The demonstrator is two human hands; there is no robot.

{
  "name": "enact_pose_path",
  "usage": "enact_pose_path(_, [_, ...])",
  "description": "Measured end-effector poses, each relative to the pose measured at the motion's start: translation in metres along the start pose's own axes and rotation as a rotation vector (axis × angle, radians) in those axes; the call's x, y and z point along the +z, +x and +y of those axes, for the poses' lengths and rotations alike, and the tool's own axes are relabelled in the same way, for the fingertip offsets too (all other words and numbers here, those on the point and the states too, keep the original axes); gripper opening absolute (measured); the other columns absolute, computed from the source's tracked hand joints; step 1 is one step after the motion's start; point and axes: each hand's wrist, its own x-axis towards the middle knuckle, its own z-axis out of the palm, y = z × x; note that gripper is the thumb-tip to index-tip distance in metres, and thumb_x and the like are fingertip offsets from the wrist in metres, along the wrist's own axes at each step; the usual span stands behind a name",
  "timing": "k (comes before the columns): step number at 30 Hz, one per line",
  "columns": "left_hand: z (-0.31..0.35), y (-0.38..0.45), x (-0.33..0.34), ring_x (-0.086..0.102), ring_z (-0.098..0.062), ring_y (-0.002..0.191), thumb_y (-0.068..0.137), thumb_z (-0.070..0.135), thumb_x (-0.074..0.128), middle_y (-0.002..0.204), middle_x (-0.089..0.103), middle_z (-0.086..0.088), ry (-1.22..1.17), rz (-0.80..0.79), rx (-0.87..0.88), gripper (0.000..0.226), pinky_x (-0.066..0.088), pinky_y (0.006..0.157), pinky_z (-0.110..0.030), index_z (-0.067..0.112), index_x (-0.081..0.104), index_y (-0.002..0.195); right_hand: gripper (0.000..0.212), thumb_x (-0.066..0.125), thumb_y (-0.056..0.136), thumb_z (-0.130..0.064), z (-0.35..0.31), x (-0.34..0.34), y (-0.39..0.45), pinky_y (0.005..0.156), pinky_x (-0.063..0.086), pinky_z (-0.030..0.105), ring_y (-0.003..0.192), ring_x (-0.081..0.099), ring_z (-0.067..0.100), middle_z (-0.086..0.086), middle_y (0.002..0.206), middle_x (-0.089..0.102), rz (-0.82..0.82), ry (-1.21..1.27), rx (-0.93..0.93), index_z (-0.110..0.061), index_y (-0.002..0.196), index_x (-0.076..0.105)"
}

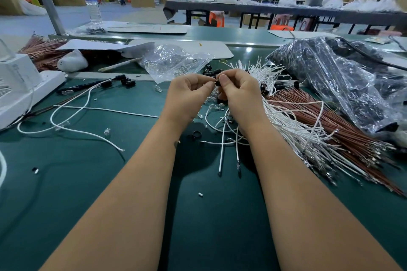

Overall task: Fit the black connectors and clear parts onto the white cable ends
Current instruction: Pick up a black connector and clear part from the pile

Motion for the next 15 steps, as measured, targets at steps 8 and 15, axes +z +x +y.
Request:
enact_pose_path(8, [-0.0025,0.0028,-0.0002,0.047,0.005,0.039,0.090,-0.006,0.054,0.042,0.054,0.017,-0.027,-0.053,-0.063,0.018,0.033,0.045,-0.003,0.000,0.068,0.100,0.020,0.054,0.096,-0.009,0.0022,0.0014,0.0012,0.061,0.049,0.032,0.058,0.053,0.009,0.003,0.073,0.061,0.020,0.040,0.067,-0.020,0.081,0.061])
enact_pose_path(15, [-0.0044,0.0022,0.0005,0.048,0.005,0.040,0.089,-0.001,0.057,0.044,0.056,0.016,-0.006,-0.029,-0.085,0.015,0.034,0.046,-0.003,0.004,0.070,0.096,0.015,0.052,0.098,-0.017,-0.0041,-0.0017,0.0010,0.062,0.047,0.039,0.064,0.054,0.018,-0.001,0.070,0.059,-0.004,-0.251,-0.024,-0.017,0.085,0.060])
